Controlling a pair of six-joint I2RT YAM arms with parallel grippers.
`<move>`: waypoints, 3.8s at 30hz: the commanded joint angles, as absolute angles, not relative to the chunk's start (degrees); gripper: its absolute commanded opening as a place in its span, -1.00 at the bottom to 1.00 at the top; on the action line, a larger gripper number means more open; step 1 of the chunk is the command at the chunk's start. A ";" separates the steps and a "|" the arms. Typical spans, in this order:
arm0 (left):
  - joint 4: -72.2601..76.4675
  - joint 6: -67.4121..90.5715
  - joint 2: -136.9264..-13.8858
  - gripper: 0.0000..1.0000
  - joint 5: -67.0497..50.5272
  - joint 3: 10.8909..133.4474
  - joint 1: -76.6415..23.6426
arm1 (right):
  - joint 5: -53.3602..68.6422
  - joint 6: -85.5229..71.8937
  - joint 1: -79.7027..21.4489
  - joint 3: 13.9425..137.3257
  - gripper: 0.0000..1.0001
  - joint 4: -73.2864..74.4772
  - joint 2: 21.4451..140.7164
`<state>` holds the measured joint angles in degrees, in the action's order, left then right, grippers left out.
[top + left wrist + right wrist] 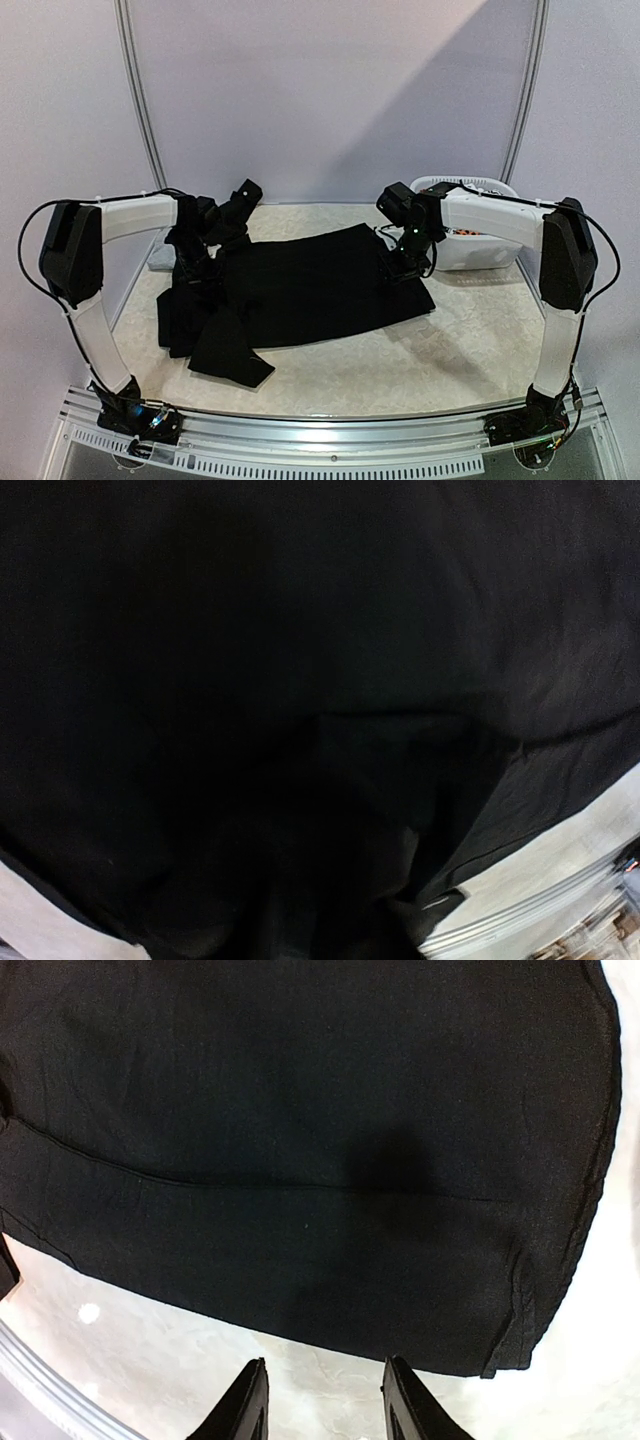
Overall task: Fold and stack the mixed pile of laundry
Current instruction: Smooth out the 1/3-folded shirt at the center of the board.
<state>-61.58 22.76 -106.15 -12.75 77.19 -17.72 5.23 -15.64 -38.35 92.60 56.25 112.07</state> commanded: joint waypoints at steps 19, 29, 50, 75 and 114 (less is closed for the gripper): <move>-81.82 26.45 -89.34 0.73 3.85 78.29 -40.93 | 9.51 -16.55 -38.14 86.14 -0.18 53.00 108.81; -74.84 24.44 -94.52 0.69 -1.11 68.74 -52.98 | 10.28 -18.19 -38.16 79.86 -0.17 49.85 105.38; -64.98 17.39 -107.62 -0.98 -0.18 64.27 -52.54 | 10.04 -18.51 -38.15 76.03 -0.16 49.98 102.52; -70.29 25.21 -97.00 -1.00 -26.70 91.84 -36.43 | 28.30 -16.90 -37.81 83.00 0.60 39.17 98.34; -30.48 44.73 -97.45 -1.00 -55.88 87.85 -30.79 | 63.34 -39.24 -33.94 81.03 0.87 -8.86 109.56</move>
